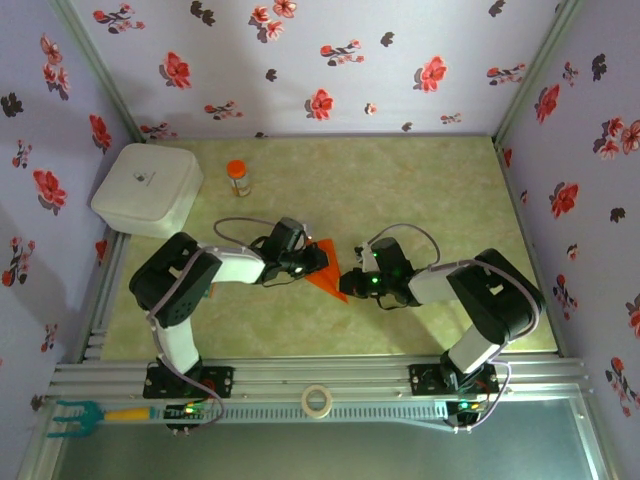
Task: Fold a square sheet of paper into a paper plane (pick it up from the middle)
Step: Fourth fold the wing at the center of the table.
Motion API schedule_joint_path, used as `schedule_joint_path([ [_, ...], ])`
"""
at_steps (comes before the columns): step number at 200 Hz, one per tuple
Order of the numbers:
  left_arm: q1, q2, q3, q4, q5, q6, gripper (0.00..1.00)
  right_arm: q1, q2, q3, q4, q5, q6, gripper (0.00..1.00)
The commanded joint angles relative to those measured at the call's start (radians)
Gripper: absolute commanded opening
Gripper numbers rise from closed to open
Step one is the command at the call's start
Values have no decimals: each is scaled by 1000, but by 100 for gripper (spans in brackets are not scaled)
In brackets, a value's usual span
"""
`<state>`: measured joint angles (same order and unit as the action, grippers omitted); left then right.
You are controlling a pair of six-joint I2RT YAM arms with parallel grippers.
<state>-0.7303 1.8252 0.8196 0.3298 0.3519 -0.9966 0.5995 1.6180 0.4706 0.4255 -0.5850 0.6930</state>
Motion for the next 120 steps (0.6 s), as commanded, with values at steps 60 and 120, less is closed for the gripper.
schedule_joint_path([
  [60, -8, 41, 33, 0, 2, -3, 11, -9, 35, 19, -30, -3, 19, 6],
  [120, -8, 63, 58, -18, 24, 9, 12, -9, 36, 17, -36, 5, 20, 6],
])
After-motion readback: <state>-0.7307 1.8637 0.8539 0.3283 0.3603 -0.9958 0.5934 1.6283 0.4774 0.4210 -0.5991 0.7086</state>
